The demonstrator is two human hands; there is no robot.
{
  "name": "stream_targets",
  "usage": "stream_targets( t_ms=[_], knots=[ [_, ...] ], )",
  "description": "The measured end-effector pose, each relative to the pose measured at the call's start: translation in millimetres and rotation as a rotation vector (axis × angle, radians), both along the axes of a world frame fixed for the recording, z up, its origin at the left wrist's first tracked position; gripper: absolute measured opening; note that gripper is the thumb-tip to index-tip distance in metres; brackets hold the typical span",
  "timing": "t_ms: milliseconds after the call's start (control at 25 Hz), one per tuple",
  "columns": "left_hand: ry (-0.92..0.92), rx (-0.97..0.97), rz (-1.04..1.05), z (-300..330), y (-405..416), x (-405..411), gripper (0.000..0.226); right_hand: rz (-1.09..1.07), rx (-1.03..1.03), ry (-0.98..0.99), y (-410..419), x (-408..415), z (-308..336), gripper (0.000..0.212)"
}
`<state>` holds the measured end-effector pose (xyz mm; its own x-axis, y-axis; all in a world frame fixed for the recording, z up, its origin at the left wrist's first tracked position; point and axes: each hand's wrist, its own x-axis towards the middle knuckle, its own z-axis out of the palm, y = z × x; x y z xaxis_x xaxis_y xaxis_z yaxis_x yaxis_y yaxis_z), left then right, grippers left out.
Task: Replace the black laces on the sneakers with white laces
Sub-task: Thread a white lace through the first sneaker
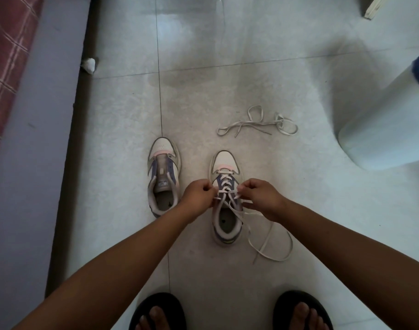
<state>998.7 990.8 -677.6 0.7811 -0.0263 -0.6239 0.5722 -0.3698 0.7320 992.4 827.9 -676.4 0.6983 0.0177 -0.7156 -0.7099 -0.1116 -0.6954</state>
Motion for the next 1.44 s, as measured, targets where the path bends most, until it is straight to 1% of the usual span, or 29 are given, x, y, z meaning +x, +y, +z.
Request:
stream_targets(
  t_ms=[40, 120, 200, 240, 280, 320, 400, 440, 480, 520, 560, 600, 640, 680, 720, 800, 920, 1080, 1120, 1160, 1280, 1320, 1360, 1440],
  knots=[
    [0.047, -0.098, 0.092, -2, -1, -3, 0.025, -0.070, 0.059, 0.037, 0, -2, -1, 0.017],
    [0.101, -0.239, 0.211, -5, 0, -8, 0.028, -0.141, 0.092, 0.051, 0, -5, -4, 0.019],
    [0.082, -0.272, 0.236, -6, 0, -12, 0.025, -0.089, 0.004, -0.009, 1, -6, -4, 0.015],
    [0.042, -0.219, 0.210, -7, 1, -13, 0.020, -0.038, -0.058, -0.054, 0, -7, -1, 0.010],
    [0.000, -0.108, 0.160, -6, 4, -15, 0.012, 0.006, -0.117, -0.093, -2, -9, 1, 0.011],
    [-0.030, 0.011, 0.098, -7, 6, -18, 0.011, 0.049, -0.187, -0.118, -4, -12, 4, 0.019],
    [-0.005, 0.200, -0.039, -10, 9, -29, 0.042, 0.177, -0.331, -0.146, -6, -25, 6, 0.033],
    [0.026, 0.263, -0.131, -10, 8, -37, 0.052, 0.267, -0.361, -0.142, -3, -34, 6, 0.039],
    [0.032, 0.311, -0.229, -10, 5, -43, 0.057, 0.354, -0.374, -0.128, 0, -42, 5, 0.043],
    [0.021, 0.333, -0.315, -10, 1, -49, 0.057, 0.438, -0.408, -0.125, 4, -49, 2, 0.046],
    [-0.009, 0.336, -0.363, -12, -3, -52, 0.053, 0.538, -0.499, -0.142, 7, -52, 0, 0.045],
    [-0.040, 0.335, -0.371, -11, -7, -53, 0.050, 0.646, -0.653, -0.184, 8, -52, -1, 0.043],
    [-0.061, 0.335, -0.337, -11, -11, -52, 0.047, 0.743, -0.831, -0.246, 8, -49, 1, 0.039],
    [-0.063, 0.330, -0.288, -11, -13, -51, 0.049, 0.817, -0.965, -0.302, 8, -46, 4, 0.036],
    [-0.062, 0.323, -0.250, -11, -16, -49, 0.052, 0.865, -1.029, -0.343, 8, -45, 7, 0.033],
    [-0.062, 0.313, -0.224, -11, -18, -49, 0.057, 0.909, -1.015, -0.382, 12, -46, 12, 0.028],
    [-0.083, 0.316, -0.204, -12, -21, -49, 0.052, 0.932, -0.921, -0.516, 15, -57, 21, 0.026],
    [-0.060, 0.428, -0.154, -16, -22, -37, 0.053, 1.022, -0.833, -0.627, 16, -74, 28, 0.028],
    [-0.051, 0.440, -0.150, -16, -21, -34, 0.054, 1.002, -0.799, -0.622, 16, -76, 28, 0.027],
    [-0.046, 0.442, -0.154, -18, -21, -31, 0.055, 0.936, -0.740, -0.581, 16, -77, 29, 0.027],
    [-0.055, 0.405, -0.167, -17, -20, -29, 0.050, 0.594, -0.560, -0.372, 12, -66, 32, 0.034],
    [-0.072, 0.386, -0.157, -17, -20, -29, 0.047, 0.519, -0.525, -0.333, 11, -61, 34, 0.035],
    [-0.088, 0.368, -0.148, -16, -19, -29, 0.046, 0.492, -0.494, -0.314, 10, -59, 36, 0.034],
    [-0.115, 0.344, -0.149, -15, -16, -29, 0.050, 0.511, -0.444, -0.312, 11, -62, 39, 0.032]
  ],
)
